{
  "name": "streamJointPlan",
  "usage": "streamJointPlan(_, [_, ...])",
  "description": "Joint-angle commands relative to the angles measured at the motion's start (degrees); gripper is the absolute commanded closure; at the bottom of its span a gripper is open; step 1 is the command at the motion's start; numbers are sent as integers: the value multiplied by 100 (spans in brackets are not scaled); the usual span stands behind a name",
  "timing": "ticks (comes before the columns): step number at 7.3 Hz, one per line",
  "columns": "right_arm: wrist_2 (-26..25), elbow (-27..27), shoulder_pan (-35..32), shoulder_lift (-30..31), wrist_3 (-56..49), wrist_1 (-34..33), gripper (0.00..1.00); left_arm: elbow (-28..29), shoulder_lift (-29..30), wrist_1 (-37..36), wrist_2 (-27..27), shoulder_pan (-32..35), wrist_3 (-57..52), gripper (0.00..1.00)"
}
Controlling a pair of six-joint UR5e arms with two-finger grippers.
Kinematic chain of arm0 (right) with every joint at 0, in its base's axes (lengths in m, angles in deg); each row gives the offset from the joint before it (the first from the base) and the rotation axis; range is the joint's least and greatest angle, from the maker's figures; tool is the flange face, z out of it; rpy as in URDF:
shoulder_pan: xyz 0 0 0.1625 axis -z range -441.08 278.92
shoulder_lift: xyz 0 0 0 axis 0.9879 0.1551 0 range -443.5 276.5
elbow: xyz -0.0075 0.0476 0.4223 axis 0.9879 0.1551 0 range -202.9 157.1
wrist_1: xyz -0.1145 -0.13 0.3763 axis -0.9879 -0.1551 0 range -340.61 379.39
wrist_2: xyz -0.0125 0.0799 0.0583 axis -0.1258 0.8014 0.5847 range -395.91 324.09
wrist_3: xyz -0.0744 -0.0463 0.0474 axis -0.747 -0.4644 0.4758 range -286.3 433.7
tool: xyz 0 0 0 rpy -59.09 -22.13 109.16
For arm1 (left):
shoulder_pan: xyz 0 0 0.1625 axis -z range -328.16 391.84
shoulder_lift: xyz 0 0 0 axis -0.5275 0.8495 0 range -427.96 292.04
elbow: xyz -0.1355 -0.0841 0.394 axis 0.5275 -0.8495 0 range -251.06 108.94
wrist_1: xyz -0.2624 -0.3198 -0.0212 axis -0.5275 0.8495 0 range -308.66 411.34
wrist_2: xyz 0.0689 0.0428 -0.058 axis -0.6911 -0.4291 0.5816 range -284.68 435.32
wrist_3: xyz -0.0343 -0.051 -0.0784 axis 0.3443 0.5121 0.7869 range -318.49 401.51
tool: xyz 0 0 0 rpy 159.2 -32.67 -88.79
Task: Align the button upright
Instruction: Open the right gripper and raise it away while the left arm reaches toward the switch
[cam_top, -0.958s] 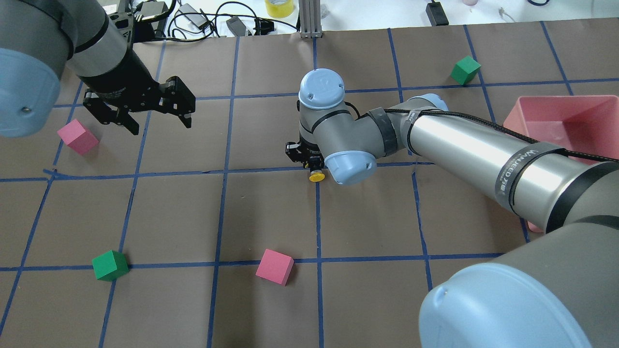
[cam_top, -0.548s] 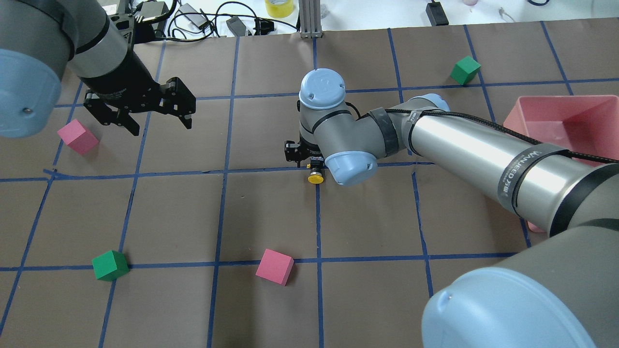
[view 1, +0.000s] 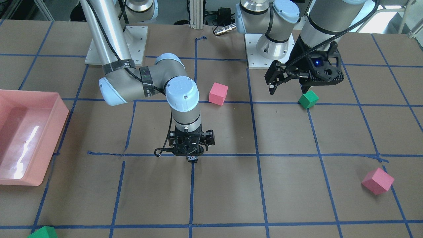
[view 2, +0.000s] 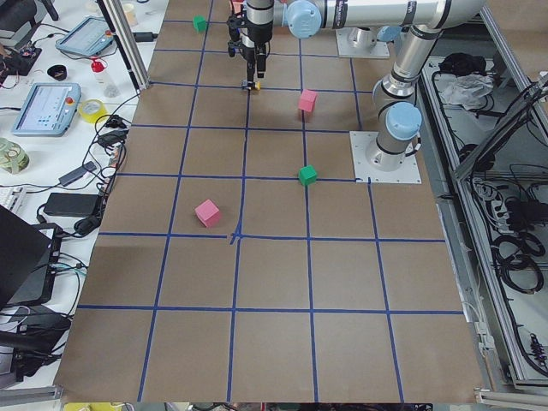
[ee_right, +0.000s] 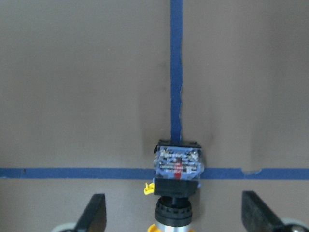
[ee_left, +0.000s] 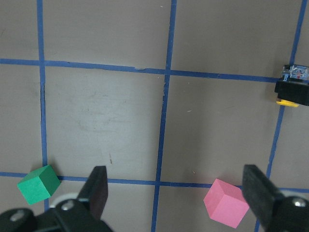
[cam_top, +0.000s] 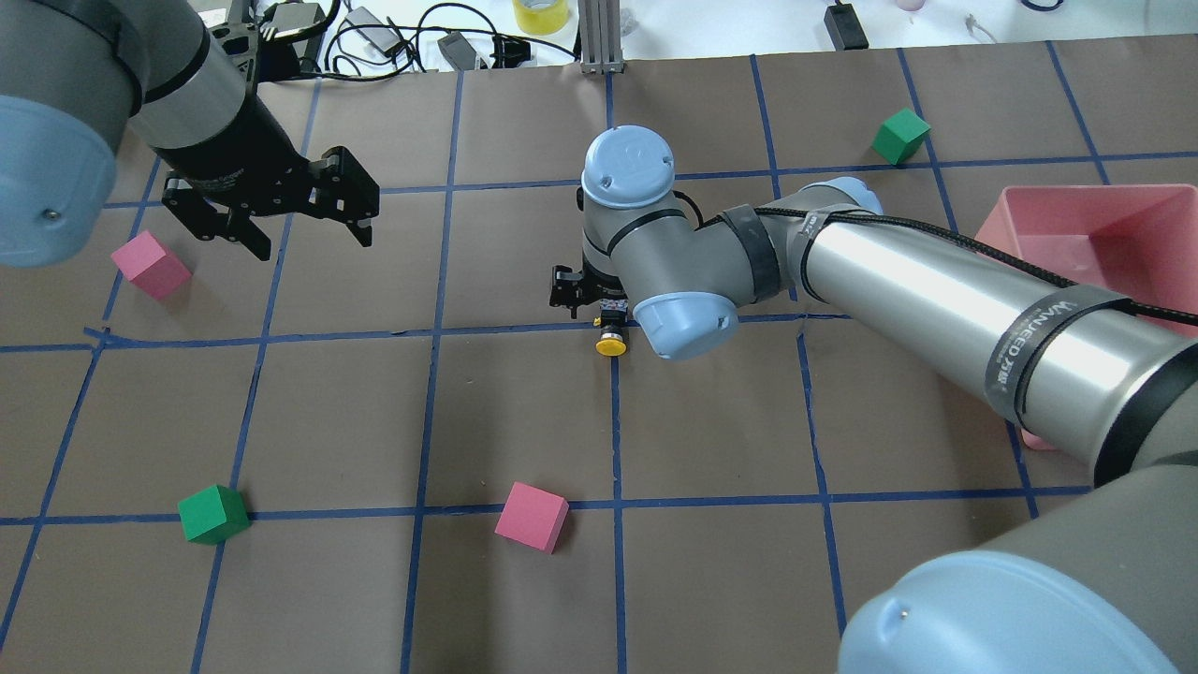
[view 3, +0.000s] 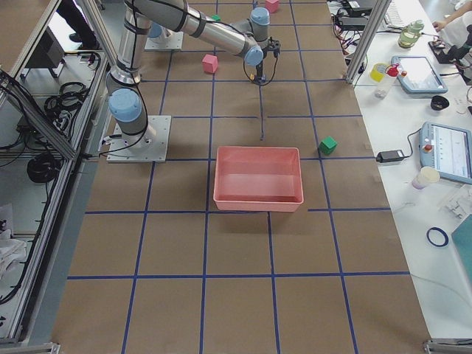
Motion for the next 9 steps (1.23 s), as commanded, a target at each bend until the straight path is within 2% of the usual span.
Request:
streamJointPlan(1, [19,485,482,676,-227,1247,0,0,19,14,-15,4,-45,0])
streamJointPlan(3, [54,803,1500,1554,-1304,2919,0,-27,107,5,-24,-22,-45,0])
streamJointPlan(4, [2,804,1835,1968,-1762,3405,0,-79,107,-12,-6,-40,-45,0])
streamJointPlan(5, [45,804,1926,2276,-1784,3775,0,-62,72,-4,29,-75,-45,0])
streamJointPlan(7, [-50,813,1944,2735,-1784,3946,0,-114,142,-4,11,-93,-132,0])
streamJointPlan(9, [-218,804,1927,2833,-1784,3937,0,-263,274,-528,72,3,-63,0])
